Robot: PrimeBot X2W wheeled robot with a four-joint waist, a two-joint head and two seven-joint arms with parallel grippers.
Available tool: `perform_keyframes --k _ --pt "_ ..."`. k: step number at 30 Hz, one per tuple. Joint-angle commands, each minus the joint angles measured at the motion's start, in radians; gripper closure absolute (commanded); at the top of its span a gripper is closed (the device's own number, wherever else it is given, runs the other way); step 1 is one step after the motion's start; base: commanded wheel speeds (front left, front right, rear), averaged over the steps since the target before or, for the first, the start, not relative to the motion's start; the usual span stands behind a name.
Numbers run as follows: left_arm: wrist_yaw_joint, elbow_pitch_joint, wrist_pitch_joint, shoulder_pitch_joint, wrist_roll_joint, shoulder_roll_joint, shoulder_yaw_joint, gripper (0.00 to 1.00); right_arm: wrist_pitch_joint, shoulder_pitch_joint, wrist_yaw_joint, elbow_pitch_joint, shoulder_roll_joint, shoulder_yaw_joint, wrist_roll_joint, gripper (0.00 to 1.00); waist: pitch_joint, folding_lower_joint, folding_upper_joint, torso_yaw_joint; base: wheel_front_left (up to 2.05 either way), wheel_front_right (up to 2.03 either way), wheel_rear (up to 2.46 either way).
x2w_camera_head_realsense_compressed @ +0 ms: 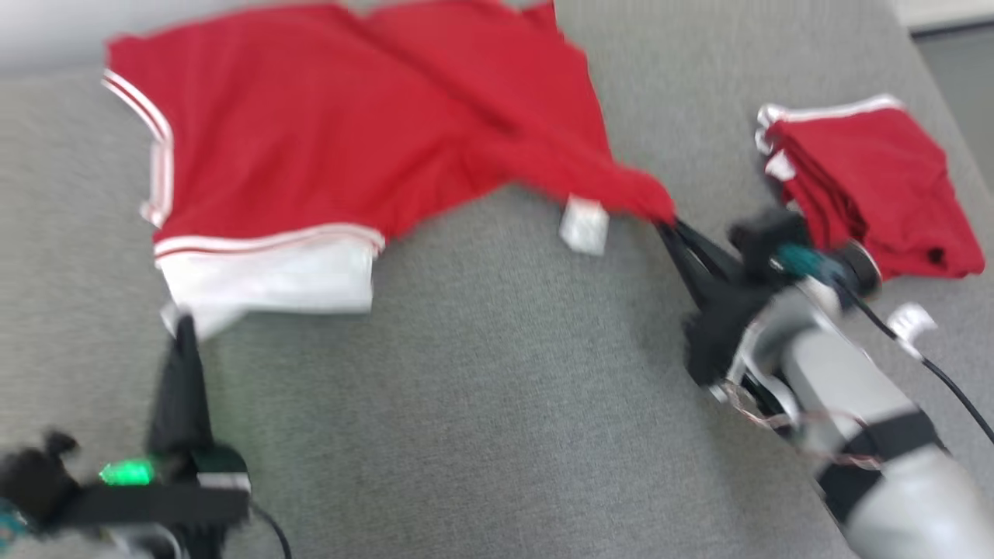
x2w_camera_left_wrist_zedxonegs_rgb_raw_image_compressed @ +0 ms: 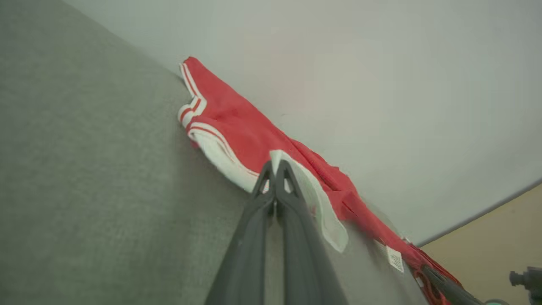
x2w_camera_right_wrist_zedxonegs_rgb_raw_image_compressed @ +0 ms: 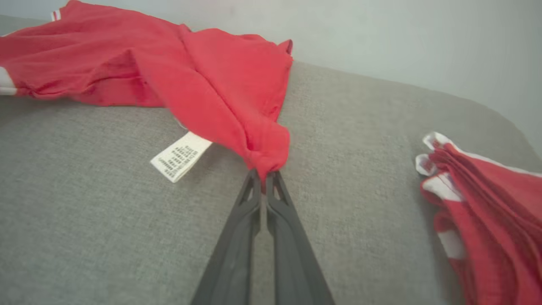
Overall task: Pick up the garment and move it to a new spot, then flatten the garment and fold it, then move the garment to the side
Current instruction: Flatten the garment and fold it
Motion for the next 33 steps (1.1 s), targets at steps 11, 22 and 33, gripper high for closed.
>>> perform_keyframes --k 11,22,33 --pt "-0.001 0.026 -0.005 0.231 -0.197 -0.06 0.005 1.0 0.101 0.291 -0.002 -0.087 -0.003 -0.196 -0.027 1.0 -0.262 0.0003 0.0001 0.101 0.0 0.0 0.0" --pt "-0.001 -0.059 0.07 0.391 -0.408 0.022 -0.106 1.0 0.204 0.443 -0.002 -0.113 0.009 -0.314 -0.091 1.0 -0.313 0.0003 0.0001 0.16 0.0 0.0 0.0" --pt "-0.001 -0.053 0.186 0.464 -0.492 0.121 -0.23 1.0 0.337 0.611 -0.002 -0.265 0.006 -0.398 -0.108 1.0 -0.327 0.0003 0.0001 0.156 0.0 0.0 0.0"
